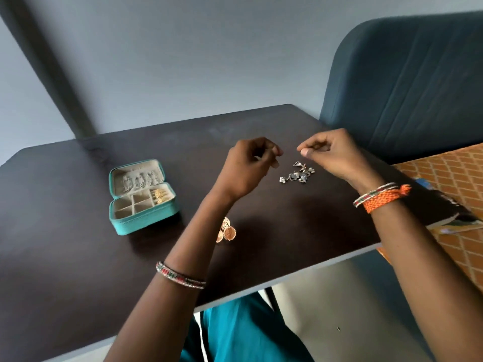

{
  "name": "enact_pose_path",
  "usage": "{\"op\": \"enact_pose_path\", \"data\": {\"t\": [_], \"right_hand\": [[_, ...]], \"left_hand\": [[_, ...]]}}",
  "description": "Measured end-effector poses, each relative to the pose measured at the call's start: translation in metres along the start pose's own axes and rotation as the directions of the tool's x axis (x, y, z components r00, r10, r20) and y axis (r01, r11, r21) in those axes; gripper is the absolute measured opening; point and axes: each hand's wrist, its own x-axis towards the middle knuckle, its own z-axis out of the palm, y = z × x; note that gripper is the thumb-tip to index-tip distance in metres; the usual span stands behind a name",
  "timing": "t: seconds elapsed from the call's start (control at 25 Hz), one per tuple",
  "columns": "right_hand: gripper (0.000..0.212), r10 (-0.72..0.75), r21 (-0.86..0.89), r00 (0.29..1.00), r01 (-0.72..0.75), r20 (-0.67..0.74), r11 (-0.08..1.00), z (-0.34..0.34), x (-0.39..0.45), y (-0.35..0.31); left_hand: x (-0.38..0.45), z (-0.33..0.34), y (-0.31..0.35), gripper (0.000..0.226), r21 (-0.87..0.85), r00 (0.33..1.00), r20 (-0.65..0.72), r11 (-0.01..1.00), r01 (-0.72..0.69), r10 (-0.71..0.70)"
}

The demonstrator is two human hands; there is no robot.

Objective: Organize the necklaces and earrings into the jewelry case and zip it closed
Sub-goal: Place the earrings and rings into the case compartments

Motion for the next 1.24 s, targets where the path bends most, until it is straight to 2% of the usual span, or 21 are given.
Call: {"op": "enact_pose_path", "data": {"t": [0.2, 0.36, 0.52, 0.72, 0.96, 1.16, 1.24], "right_hand": [[0.004, 0.012, -0.396, 0.984, 0.061, 0.179, 0.916, 0.006, 0.017, 0.018], [0.006, 0.03, -0.444, 0.977, 0.069, 0.212, 0.893, 0.017, 0.019, 0.023], [0.009, 0.003, -0.312, 0.982, 0.057, 0.189, 0.948, 0.014, 0.017, 0.022], [0.007, -0.023, -0.076, 0.962, 0.046, 0.271, 0.996, 0.01, 0.011, 0.012], [0.024, -0.041, 0.228, 0.916, -0.056, 0.399, 0.972, 0.008, 0.011, -0.005], [0.023, -0.058, 0.28, 0.899, -0.074, 0.434, 0.957, 0.008, 0.013, -0.013], [0.02, -0.054, 0.27, 0.89, -0.079, 0.453, 0.96, 0.009, 0.013, -0.013]], "left_hand": [[0.021, 0.022, -0.018, 0.015, 0.092, 0.999, -0.003, 0.995, -0.039, 0.039], [0.018, 0.024, -0.029, 0.013, 0.11, 0.999, -0.033, 0.993, -0.03, 0.034], [0.017, 0.023, -0.027, 0.012, 0.127, 0.996, -0.068, 0.991, -0.047, 0.056], [0.016, 0.023, -0.029, 0.007, 0.133, 0.996, -0.066, 0.99, -0.052, 0.062], [0.014, 0.018, -0.029, 0.008, -0.016, 1.0, -0.02, 1.0, -0.023, 0.023], [0.013, 0.019, -0.024, 0.018, -0.176, 0.994, -0.092, 0.982, -0.074, 0.059], [0.013, 0.019, -0.023, 0.014, -0.204, 0.991, -0.113, 0.974, -0.097, 0.076]]}}
